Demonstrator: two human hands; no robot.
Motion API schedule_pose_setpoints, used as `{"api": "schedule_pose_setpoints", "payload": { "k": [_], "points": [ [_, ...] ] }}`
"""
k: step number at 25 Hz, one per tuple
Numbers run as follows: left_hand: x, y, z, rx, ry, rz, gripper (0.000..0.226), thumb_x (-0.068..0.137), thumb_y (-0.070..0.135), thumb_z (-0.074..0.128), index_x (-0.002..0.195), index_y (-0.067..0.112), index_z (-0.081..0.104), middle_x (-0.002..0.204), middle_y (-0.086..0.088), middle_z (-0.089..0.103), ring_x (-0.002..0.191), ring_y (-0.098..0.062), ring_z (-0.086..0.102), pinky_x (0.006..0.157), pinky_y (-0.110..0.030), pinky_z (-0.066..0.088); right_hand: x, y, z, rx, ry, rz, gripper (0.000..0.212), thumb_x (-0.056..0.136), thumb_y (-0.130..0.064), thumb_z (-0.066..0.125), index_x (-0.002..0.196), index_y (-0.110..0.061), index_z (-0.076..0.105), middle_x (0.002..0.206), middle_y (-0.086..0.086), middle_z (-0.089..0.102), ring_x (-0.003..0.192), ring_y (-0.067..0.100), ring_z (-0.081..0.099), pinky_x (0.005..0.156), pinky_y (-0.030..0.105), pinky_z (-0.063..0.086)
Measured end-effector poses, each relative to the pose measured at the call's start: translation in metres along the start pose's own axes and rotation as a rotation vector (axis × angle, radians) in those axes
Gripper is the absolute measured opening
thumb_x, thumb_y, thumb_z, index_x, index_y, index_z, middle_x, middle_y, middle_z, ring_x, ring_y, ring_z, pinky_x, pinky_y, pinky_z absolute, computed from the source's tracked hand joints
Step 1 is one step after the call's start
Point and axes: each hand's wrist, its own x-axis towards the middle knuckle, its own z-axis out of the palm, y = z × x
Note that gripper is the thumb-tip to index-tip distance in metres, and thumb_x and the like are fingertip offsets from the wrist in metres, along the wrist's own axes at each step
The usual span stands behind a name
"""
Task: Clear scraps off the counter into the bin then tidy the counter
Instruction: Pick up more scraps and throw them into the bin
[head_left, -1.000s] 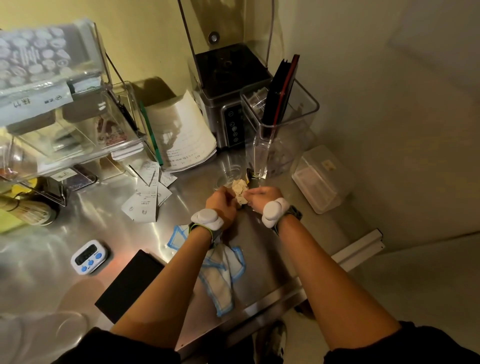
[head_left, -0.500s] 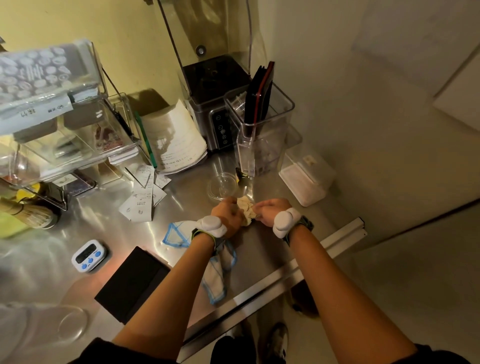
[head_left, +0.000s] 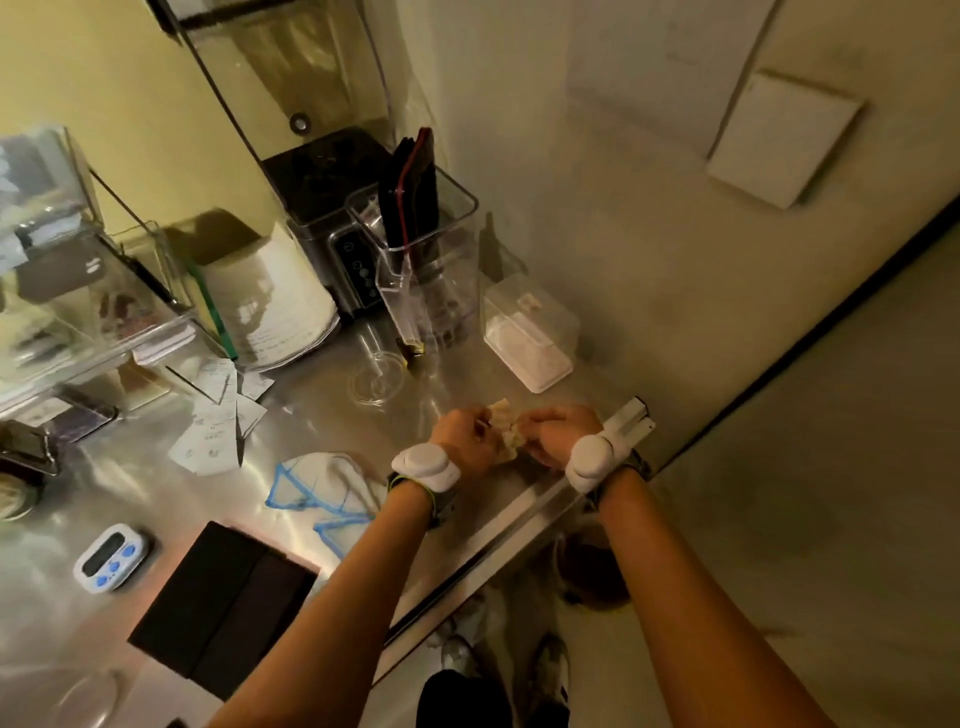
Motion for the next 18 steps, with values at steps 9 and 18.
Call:
{"api": "schedule_pose_setpoints", "payload": {
  "k": [9,18],
  "points": [
    [-0.015,0.078,0.068,0.059,-0.11,0.213,0.025,0.092,0.027,0.055,0.106,0.009,0.065,0.103,-0.008,0.071,0.095,-0.026,0.067,0.079,-0.031,0.051,-0.018,0.051,-0.094,0.244,0.149,0.052,0.021,0.081,-0.015,0.072,0.063,-0.025,0.072,0.092,0.011,0.076,0.086,0.028,0.071,0.079,0.041,0.061],
    [-0.011,0.121,0.15,0.19,-0.309,0.308,0.026,0.095,0.023,0.055,0.11,0.005,0.066,0.108,-0.014,0.07,0.101,-0.029,0.067,0.086,-0.036,0.054,-0.023,0.123,-0.161,0.3,0.324,0.135,0.014,0.08,-0.015,0.074,0.072,-0.026,0.071,0.099,0.017,0.075,0.088,0.03,0.072,0.08,0.041,0.061]
  ]
}}
